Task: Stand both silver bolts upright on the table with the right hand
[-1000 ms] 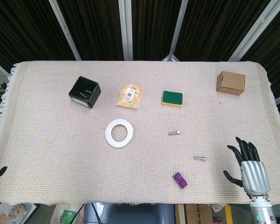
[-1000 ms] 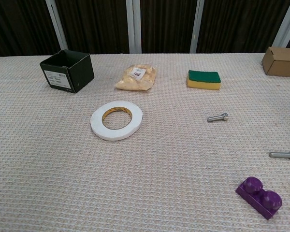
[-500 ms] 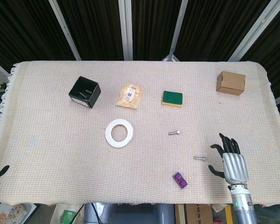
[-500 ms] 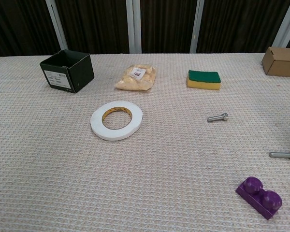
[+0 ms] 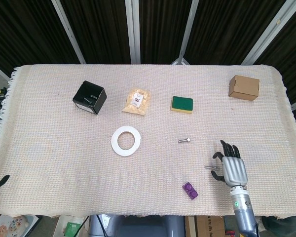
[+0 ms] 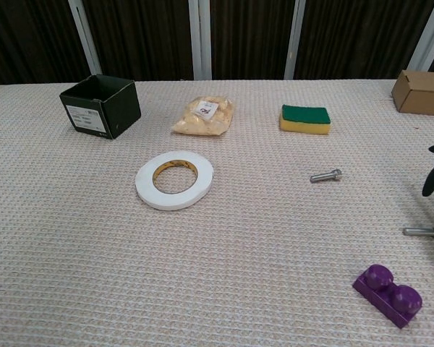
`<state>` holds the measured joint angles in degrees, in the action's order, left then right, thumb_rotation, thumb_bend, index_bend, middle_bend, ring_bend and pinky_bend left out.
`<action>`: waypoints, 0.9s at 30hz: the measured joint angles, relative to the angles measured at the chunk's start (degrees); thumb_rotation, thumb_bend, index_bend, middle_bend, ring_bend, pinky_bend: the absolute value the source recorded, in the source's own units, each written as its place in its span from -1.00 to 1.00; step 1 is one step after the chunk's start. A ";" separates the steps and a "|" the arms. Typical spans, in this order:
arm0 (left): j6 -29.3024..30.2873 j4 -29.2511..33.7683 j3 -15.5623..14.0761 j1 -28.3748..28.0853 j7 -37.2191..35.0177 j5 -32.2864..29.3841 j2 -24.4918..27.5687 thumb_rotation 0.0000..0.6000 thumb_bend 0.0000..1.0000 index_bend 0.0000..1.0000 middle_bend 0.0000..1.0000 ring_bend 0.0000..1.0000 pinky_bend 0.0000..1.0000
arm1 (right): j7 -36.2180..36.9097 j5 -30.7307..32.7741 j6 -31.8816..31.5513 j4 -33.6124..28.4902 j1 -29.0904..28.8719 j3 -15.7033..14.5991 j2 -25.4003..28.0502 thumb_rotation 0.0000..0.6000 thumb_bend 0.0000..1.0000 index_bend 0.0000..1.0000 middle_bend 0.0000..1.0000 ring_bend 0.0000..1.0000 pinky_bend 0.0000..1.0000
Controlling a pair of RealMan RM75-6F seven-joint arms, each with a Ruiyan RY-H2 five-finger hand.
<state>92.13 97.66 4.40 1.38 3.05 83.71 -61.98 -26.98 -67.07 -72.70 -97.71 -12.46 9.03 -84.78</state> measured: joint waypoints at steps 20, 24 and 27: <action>0.05 0.15 -0.02 -0.09 0.60 -0.01 -0.26 1.00 -0.76 -0.94 -0.88 -1.00 -0.69 | 0.36 2.33 1.02 3.88 -1.55 -0.97 -2.50 1.00 -0.43 -0.05 -0.92 -0.86 -0.96; -0.06 0.18 0.00 -0.15 0.66 -0.07 -0.27 1.00 -0.76 -0.94 -0.88 -1.00 -0.69 | 0.13 2.62 1.09 4.52 -1.81 -1.13 -3.22 1.00 -0.43 -0.05 -0.92 -0.86 -0.96; -0.18 0.22 -0.09 -0.23 0.83 0.09 -0.31 1.00 -0.76 -0.93 -0.88 -1.00 -0.69 | 0.00 3.12 1.37 5.22 -2.15 -1.10 -3.90 1.00 -0.42 -0.03 -0.92 -0.85 -0.96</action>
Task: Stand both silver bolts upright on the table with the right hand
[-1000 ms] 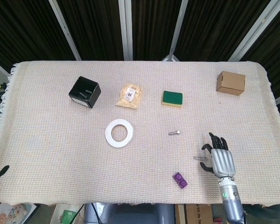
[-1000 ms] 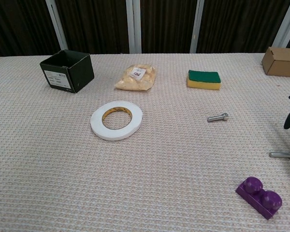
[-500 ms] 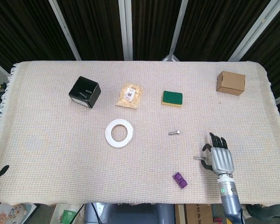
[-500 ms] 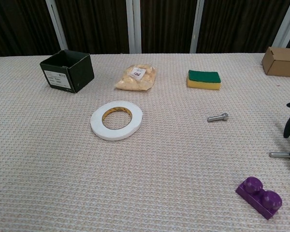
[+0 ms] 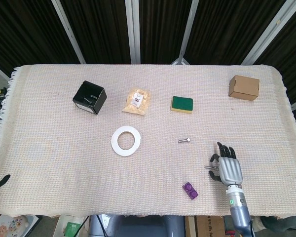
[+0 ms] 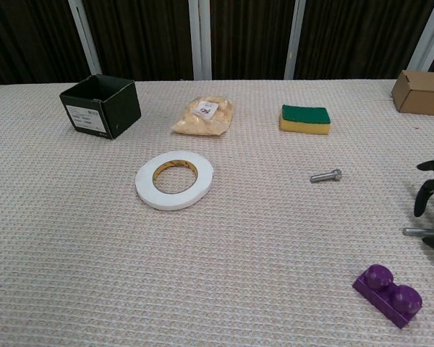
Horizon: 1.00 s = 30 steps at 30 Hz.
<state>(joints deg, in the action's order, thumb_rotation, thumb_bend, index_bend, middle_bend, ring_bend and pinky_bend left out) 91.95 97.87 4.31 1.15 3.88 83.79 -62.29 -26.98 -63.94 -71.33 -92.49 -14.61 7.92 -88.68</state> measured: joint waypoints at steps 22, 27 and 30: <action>-0.08 0.12 0.15 -0.16 0.48 -0.40 -0.18 1.00 -0.76 -0.93 -0.88 -1.00 -0.69 | -0.69 1.87 -0.12 1.75 -1.44 0.25 -2.16 1.00 -0.38 0.08 -0.90 -0.83 -0.94; -0.19 0.10 0.19 -0.21 0.41 -0.49 -0.13 1.00 -0.76 -0.93 -0.88 -1.00 -0.69 | -0.87 2.04 -0.50 1.75 -1.61 0.28 -2.56 1.00 -0.37 0.10 -0.89 -0.82 -0.93; -0.21 0.11 0.19 -0.24 0.46 -0.50 -0.14 1.00 -0.76 -0.92 -0.88 -1.00 -0.69 | -0.93 2.23 -0.59 1.85 -1.71 0.30 -2.71 1.00 -0.37 0.10 -0.89 -0.82 -0.93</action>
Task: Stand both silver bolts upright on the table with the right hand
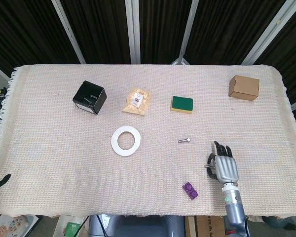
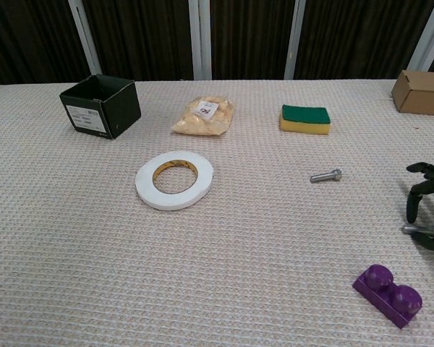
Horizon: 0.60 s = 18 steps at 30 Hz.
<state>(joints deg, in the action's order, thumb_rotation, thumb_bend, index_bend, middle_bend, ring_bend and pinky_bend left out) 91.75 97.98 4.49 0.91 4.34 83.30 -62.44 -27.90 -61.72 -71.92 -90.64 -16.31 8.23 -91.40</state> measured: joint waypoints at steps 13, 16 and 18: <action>0.01 0.10 -0.05 -0.04 0.43 0.01 -0.12 1.00 -0.76 -0.91 -0.88 -1.00 -0.69 | -1.02 1.24 -0.08 -0.65 -0.27 -0.21 0.29 1.00 -0.37 0.11 -0.89 -0.82 -0.93; 0.01 0.10 -0.03 -0.04 0.41 -0.07 -0.12 1.00 -0.76 -0.91 -0.88 -1.00 -0.69 | -1.28 1.47 -0.07 -0.82 -0.33 -0.28 0.34 1.00 -0.37 0.14 -0.89 -0.82 -0.93; -0.02 0.10 -0.03 -0.05 0.43 -0.08 -0.13 1.00 -0.76 -0.91 -0.88 -1.00 -0.69 | -1.52 1.60 -0.10 -1.00 -0.39 -0.34 0.38 1.00 -0.37 0.14 -0.89 -0.82 -0.93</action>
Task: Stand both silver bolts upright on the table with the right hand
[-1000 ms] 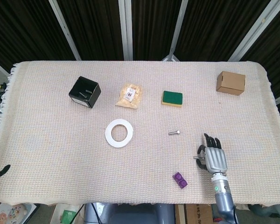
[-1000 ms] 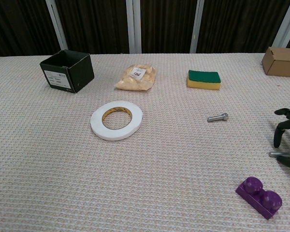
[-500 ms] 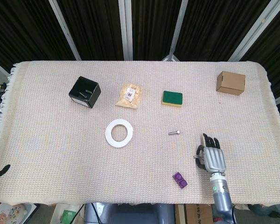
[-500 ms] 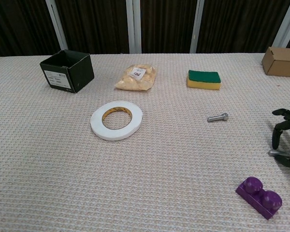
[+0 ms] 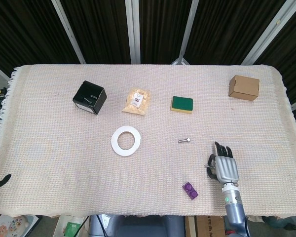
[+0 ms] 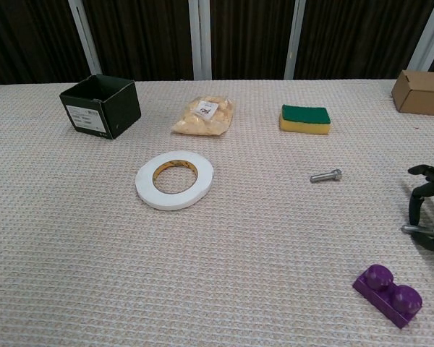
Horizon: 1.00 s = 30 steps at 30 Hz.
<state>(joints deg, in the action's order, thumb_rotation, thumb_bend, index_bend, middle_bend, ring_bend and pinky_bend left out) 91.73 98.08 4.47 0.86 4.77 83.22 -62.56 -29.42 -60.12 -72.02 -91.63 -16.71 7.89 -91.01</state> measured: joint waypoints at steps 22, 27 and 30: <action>0.15 0.01 -0.09 0.04 -0.11 0.18 0.07 1.00 -0.75 -0.88 -0.88 -1.00 -0.69 | -0.73 -0.30 -0.95 -2.22 -0.57 -0.38 0.34 1.00 -0.30 0.20 -0.87 -0.79 -0.93; 0.06 0.04 -0.16 0.01 0.02 0.22 0.06 1.00 -0.75 -0.87 -0.88 -1.00 -0.69 | -0.37 -0.93 -1.66 -3.73 -0.55 -0.14 1.17 1.00 -0.29 0.20 -0.87 -0.79 -0.93; 0.14 0.03 -0.18 0.05 -0.03 0.27 0.08 1.00 -0.76 -0.87 -0.88 -1.00 -0.69 | 0.47 -0.88 -1.74 -4.87 -0.45 0.16 1.91 1.00 -0.29 0.20 -0.87 -0.78 -0.93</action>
<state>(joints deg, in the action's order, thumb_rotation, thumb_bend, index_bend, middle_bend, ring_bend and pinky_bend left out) 91.86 98.11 4.28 0.91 4.75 83.49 -62.49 -28.95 -61.00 -73.76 -96.50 -17.16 8.05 -89.10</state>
